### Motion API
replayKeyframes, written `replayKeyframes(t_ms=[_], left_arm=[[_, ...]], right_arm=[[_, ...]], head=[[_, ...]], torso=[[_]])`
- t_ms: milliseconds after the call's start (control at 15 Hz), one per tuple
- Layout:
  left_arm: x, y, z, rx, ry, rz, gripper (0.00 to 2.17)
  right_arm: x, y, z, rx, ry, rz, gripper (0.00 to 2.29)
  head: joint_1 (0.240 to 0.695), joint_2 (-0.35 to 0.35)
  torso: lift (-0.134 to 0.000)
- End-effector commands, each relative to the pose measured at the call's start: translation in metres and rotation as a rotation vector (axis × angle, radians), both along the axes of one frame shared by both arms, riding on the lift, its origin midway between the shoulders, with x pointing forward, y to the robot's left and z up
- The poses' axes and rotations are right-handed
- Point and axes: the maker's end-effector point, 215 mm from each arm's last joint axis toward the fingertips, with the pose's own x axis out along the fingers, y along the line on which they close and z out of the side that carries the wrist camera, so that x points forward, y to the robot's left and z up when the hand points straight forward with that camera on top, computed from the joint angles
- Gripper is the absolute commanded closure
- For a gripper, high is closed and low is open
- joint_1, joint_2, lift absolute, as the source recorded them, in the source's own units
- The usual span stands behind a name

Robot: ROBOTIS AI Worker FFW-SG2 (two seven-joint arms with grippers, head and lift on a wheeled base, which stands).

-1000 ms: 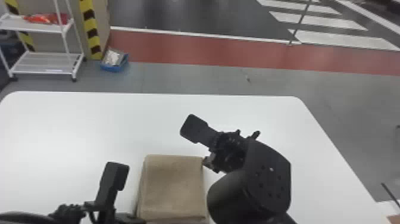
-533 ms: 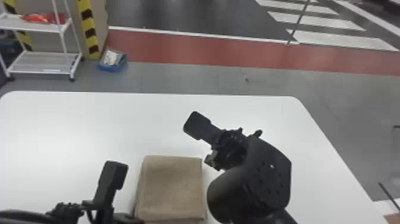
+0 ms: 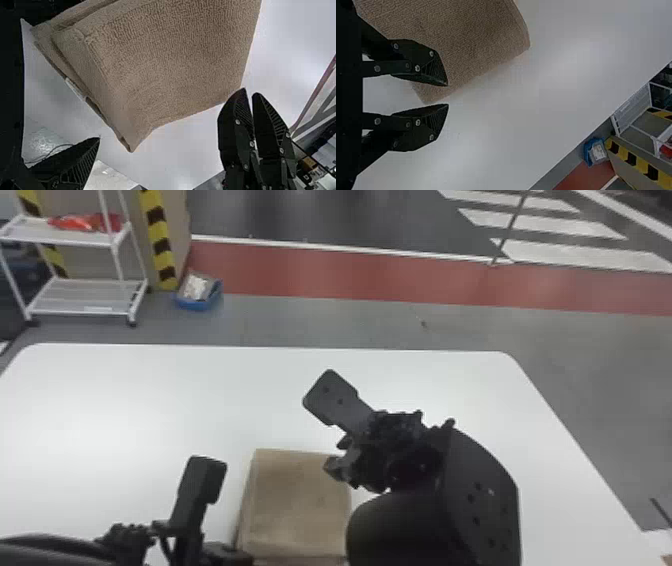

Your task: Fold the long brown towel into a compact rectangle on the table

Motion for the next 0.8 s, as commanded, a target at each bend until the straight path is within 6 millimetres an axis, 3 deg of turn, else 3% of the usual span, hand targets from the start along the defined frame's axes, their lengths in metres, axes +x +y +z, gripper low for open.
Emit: replayKeyframes(t_ms=[0, 267, 533, 733], left_arm=[[0.000, 0.001, 0.000, 0.001, 0.001, 0.003, 0.09], [0.001, 0.002, 0.000, 0.002, -0.001, 0.006, 0.09], [0.000, 0.007, 0.001, 0.005, -0.002, 0.010, 0.09], [0.002, 0.016, 0.005, 0.007, -0.009, 0.030, 0.09]], right_arm=[[-0.009, 0.011, -0.017, -0.023, 0.037, 0.027, 0.84], [-0.016, 0.013, -0.036, -0.065, 0.070, 0.041, 0.84], [-0.007, 0.004, -0.051, -0.129, 0.072, 0.029, 0.84], [0.001, 0.000, -0.051, -0.148, 0.061, 0.019, 0.84]], head=[[0.695, -0.147], [0.695, -0.118], [0.695, -0.121], [0.695, -0.122]], torso=[[-0.124], [-0.124], [-0.124], [-0.124]])
